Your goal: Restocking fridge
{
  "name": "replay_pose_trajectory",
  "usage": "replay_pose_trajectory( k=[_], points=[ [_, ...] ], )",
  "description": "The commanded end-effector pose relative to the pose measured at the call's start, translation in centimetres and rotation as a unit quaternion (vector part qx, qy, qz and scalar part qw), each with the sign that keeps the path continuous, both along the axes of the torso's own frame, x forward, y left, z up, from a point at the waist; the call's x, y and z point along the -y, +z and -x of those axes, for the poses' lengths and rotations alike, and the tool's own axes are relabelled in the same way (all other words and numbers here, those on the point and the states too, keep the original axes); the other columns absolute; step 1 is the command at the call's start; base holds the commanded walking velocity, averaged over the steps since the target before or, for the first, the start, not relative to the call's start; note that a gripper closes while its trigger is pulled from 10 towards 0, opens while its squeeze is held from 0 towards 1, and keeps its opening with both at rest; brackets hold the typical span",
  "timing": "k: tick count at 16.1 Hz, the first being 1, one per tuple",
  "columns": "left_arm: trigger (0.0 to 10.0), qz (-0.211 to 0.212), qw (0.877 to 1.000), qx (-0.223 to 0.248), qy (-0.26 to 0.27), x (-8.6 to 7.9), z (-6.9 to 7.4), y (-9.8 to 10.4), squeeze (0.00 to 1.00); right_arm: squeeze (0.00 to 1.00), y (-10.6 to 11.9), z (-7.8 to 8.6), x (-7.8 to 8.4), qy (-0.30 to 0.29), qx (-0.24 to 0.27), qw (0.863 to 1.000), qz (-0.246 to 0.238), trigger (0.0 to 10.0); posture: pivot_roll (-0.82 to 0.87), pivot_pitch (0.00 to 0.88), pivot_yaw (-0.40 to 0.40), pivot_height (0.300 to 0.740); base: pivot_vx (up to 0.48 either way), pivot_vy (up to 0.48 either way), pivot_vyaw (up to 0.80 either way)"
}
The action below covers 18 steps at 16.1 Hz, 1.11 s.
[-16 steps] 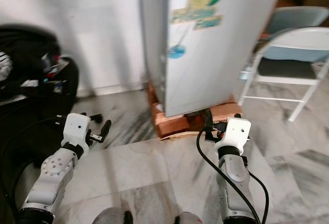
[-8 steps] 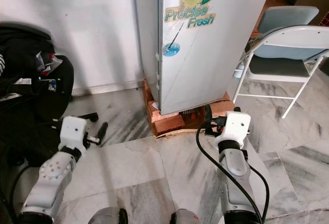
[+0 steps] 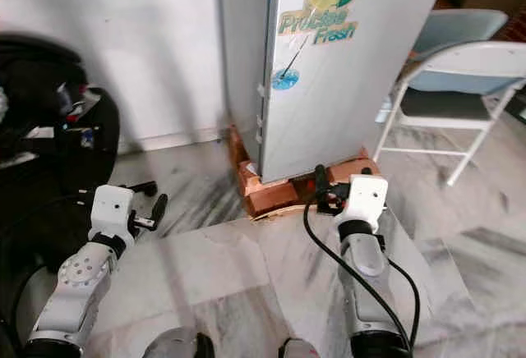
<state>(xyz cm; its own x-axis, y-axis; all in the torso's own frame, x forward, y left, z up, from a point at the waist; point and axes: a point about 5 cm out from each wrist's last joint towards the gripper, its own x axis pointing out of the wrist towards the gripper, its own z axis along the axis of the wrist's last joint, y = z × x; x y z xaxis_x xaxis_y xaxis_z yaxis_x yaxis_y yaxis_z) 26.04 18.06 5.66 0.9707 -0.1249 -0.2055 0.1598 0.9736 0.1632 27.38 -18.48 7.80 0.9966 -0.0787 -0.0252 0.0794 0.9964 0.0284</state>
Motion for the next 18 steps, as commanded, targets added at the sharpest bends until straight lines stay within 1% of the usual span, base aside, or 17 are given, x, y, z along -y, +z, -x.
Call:
replay_pose_trajectory(
  k=[1, 2, 3, 5, 10, 13, 15, 17, 18],
  points=[
    [10.0, -0.013, 1.000, 0.007, -0.010, -0.1, 0.2, 0.2, 0.00, 0.00, -0.1, -0.1, 0.1, 0.001, -0.005, 1.000, 0.000, 10.0, 0.08, 0.093, -0.021, 0.740, 0.247, 0.412, -0.49],
    [10.0, -0.016, 1.000, 0.008, -0.013, -0.1, 0.2, 0.3, 0.00, 0.00, -0.1, -0.1, 0.1, 0.001, -0.005, 1.000, 0.000, 10.0, 0.08, 0.094, -0.021, 0.740, 0.326, 0.352, -0.41],
    [10.0, -0.016, 0.999, 0.013, -0.027, 0.1, 0.2, 0.4, 0.00, 0.00, 0.0, -0.1, 0.1, 0.000, -0.003, 1.000, 0.000, 10.0, 0.08, 0.094, -0.021, 0.740, 0.446, 0.000, 0.00],
    [10.0, -0.017, 0.999, 0.013, -0.037, 0.2, 0.3, 0.4, 0.00, 0.00, 0.1, -0.1, 0.2, -0.001, 0.000, 1.000, 0.001, 10.0, 0.08, 0.094, -0.020, 0.740, 0.461, 0.000, 0.00],
    [10.0, -0.019, 0.999, 0.014, -0.049, 0.4, 0.3, 0.4, 0.00, 0.00, 0.2, -0.1, 0.4, -0.003, 0.005, 1.000, 0.006, 10.0, 0.08, 0.094, -0.024, 0.740, 0.478, 0.000, 0.00],
    [10.0, -0.011, 0.999, 0.010, -0.051, 0.6, 0.4, 0.2, 0.00, 0.00, 0.2, 0.0, 0.4, -0.002, 0.004, 1.000, 0.007, 10.0, 0.08, 0.094, -0.028, 0.740, 0.480, 0.000, 0.00],
    [10.0, 0.011, 0.999, 0.002, -0.048, 0.8, 0.7, 0.0, 0.00, 0.00, -0.1, 0.2, 0.4, -0.002, -0.001, 1.000, 0.007, 10.0, 0.08, 0.091, -0.038, 0.740, 0.459, 0.000, 0.00],
    [10.0, 0.018, 0.999, -0.007, -0.030, 0.8, 0.9, -0.3, 0.00, 0.00, -0.6, 0.5, 0.2, 0.002, -0.013, 1.000, 0.007, 10.0, 0.09, 0.089, -0.043, 0.740, 0.364, 0.309, -0.21],
    [10.0, 0.020, 1.000, -0.003, -0.022, 0.6, 1.0, -0.3, 0.00, 0.00, -0.9, 0.6, 0.1, 0.007, -0.019, 1.000, 0.005, 10.0, 0.09, 0.089, -0.045, 0.740, 0.259, 0.405, -0.53]
  ],
)
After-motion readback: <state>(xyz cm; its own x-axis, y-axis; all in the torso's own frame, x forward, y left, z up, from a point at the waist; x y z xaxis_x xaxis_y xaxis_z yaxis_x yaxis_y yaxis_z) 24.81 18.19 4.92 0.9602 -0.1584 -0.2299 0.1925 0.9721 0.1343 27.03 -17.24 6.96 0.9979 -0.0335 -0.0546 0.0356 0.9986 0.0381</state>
